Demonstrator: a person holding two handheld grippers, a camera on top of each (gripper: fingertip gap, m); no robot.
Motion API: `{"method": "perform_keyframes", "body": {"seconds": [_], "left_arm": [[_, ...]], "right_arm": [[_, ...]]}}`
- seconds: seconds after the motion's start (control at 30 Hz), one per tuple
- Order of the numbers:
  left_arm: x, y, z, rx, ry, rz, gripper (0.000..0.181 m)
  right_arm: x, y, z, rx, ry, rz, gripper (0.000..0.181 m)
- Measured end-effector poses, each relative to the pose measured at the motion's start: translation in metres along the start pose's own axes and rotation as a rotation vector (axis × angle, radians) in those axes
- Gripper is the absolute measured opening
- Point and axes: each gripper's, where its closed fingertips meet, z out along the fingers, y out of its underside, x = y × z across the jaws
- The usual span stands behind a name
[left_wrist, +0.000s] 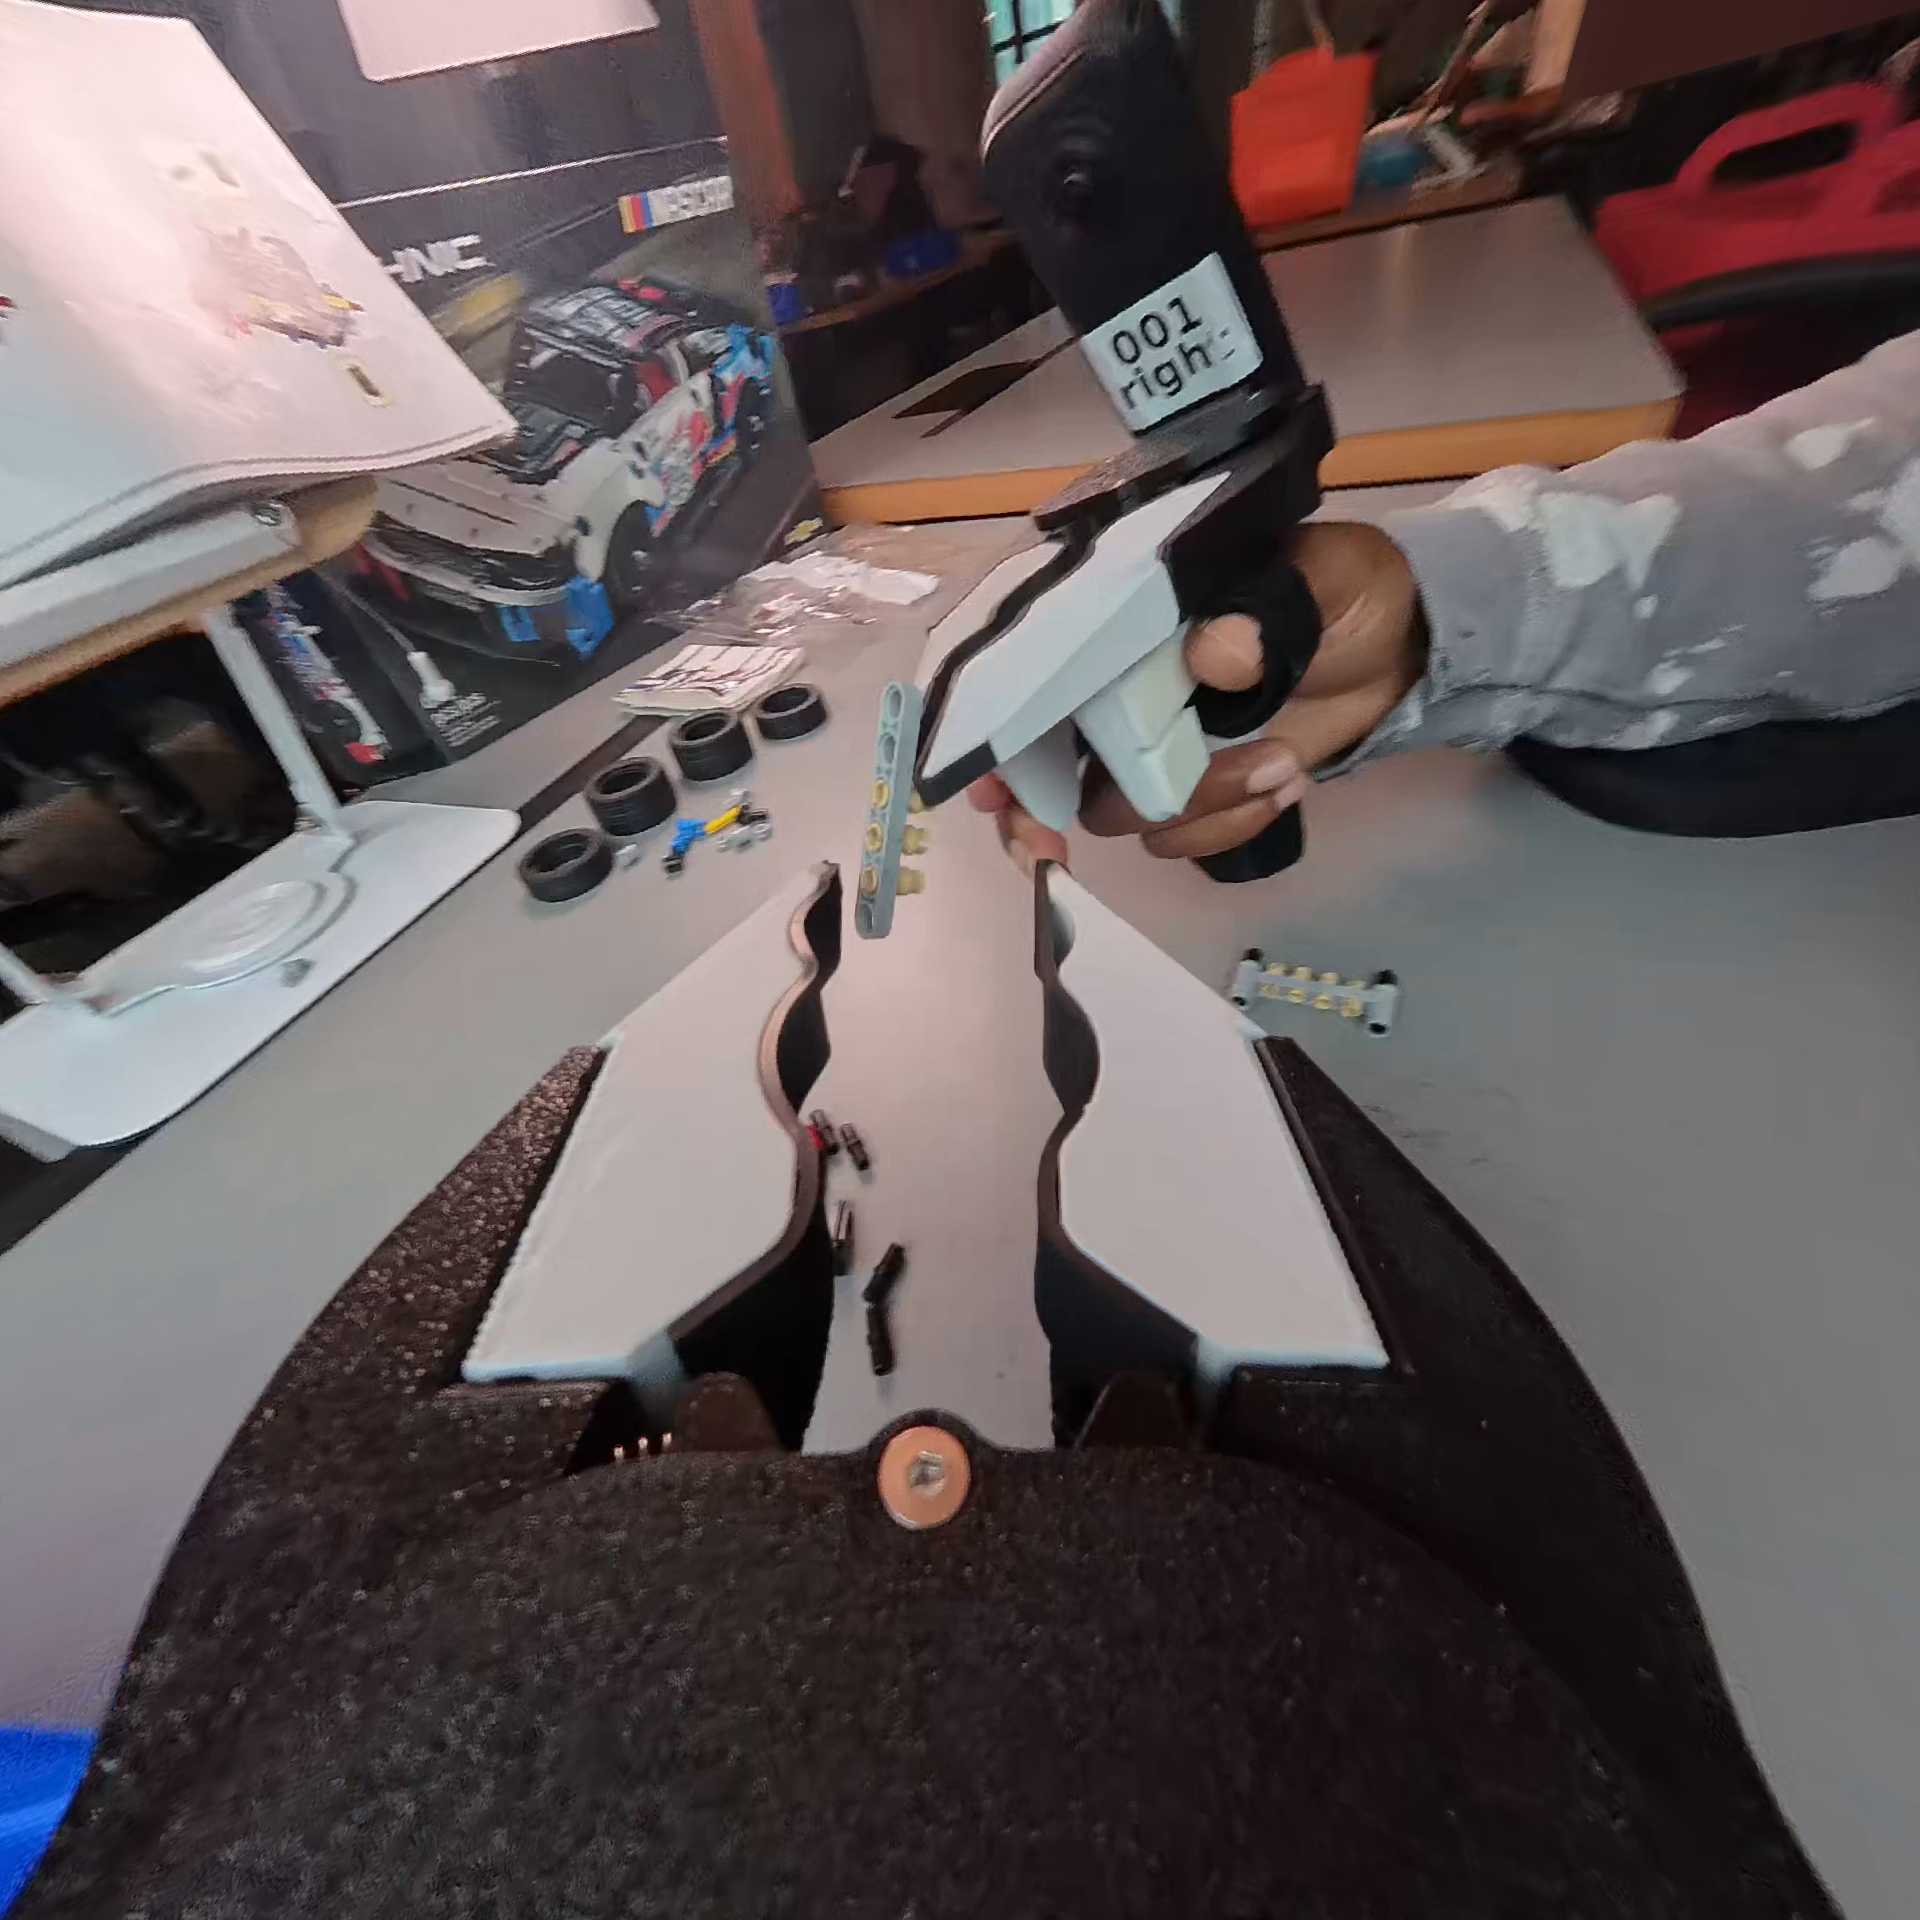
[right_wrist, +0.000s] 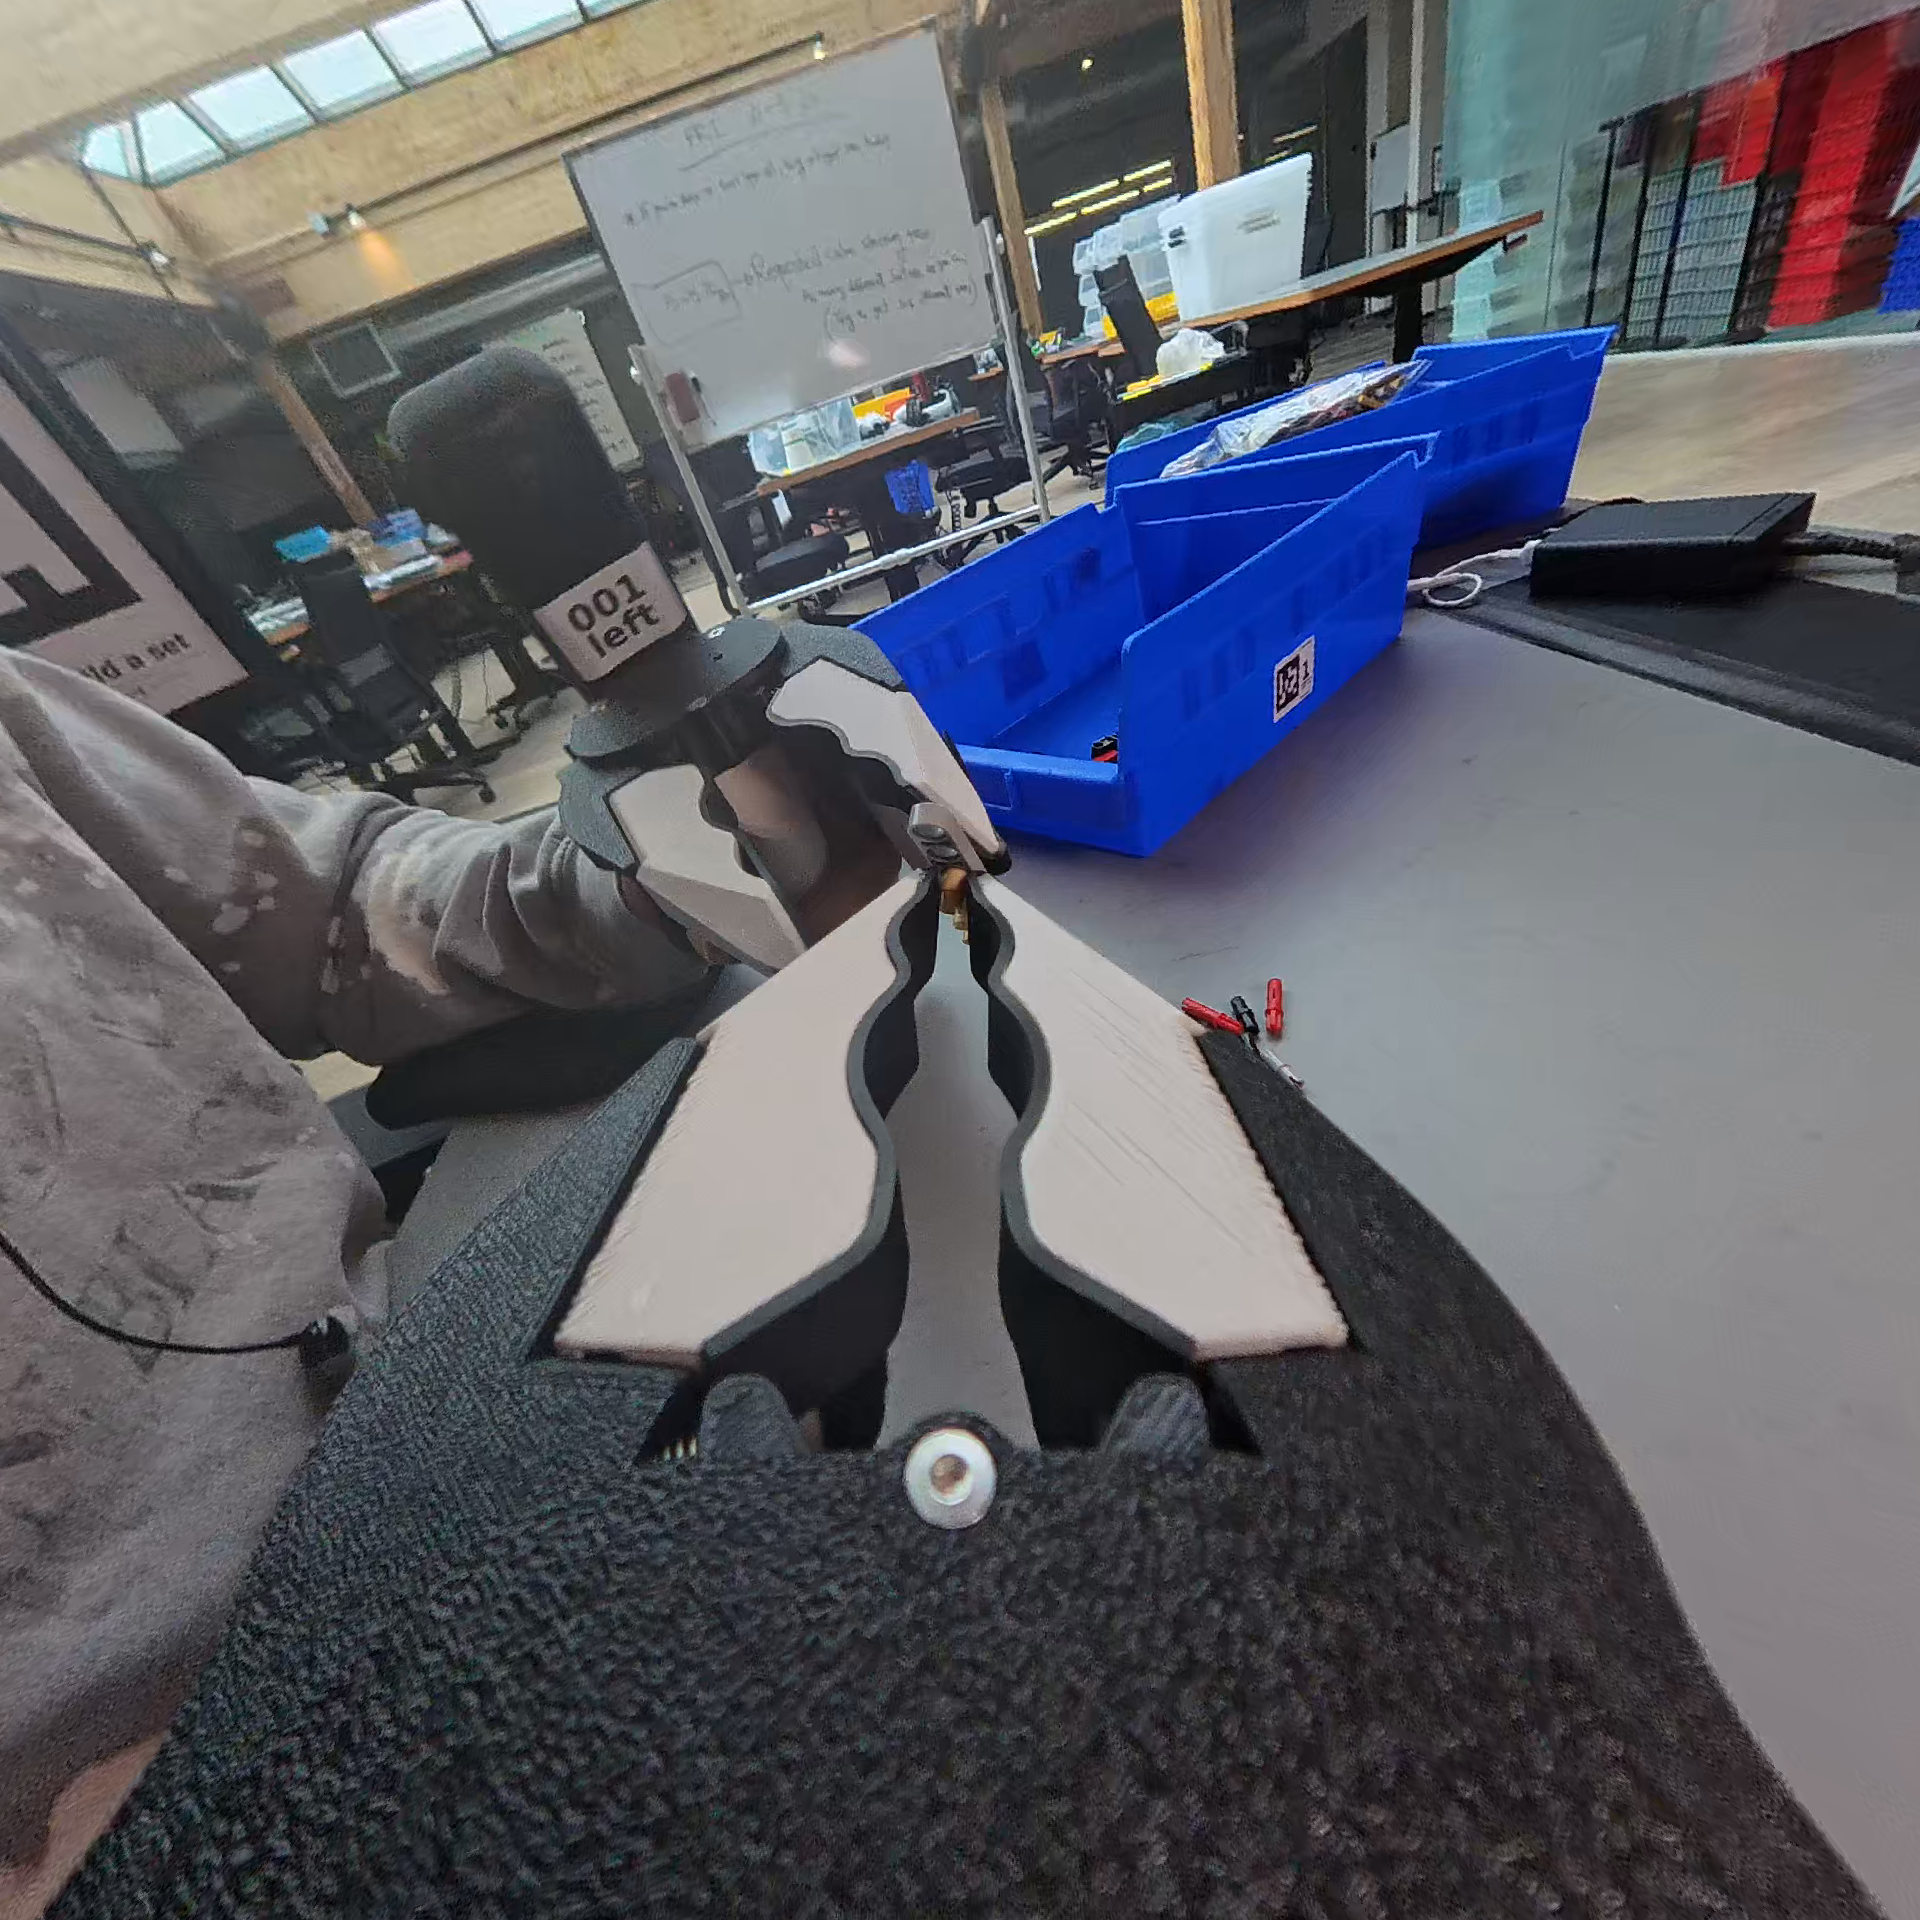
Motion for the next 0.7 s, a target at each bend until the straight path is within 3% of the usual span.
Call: {"method": "perform_keyframes", "body": {"seconds": [0.03, 0.17, 0.3, 0.33, 0.7], "left_arm": [[0.005, -0.003, -0.001, 0.018, 0.057, -0.041, 0.039], [0.02, 0.001, -0.004, 0.003, 0.203, -0.086, 0.039], [0.042, 0.015, -0.004, -0.074, 0.313, -0.033, 0.014], [0.043, 0.017, -0.004, -0.081, 0.317, -0.022, 0.008], [0.039, 0.004, -0.004, -0.004, 0.302, -0.074, 0.007]], "right_arm": [[-0.003, 0.002, -0.001, -0.017, -0.02, -0.034, 0.005], [-0.027, 0.018, -0.005, -0.109, -0.151, -0.128, 0.005], [-0.041, 0.029, -0.006, -0.159, -0.23, -0.157, 0.005], [-0.041, 0.031, -0.007, -0.166, -0.235, -0.162, 0.004], [-0.036, 0.028, -0.013, -0.165, -0.231, -0.176, 0.004]]}}
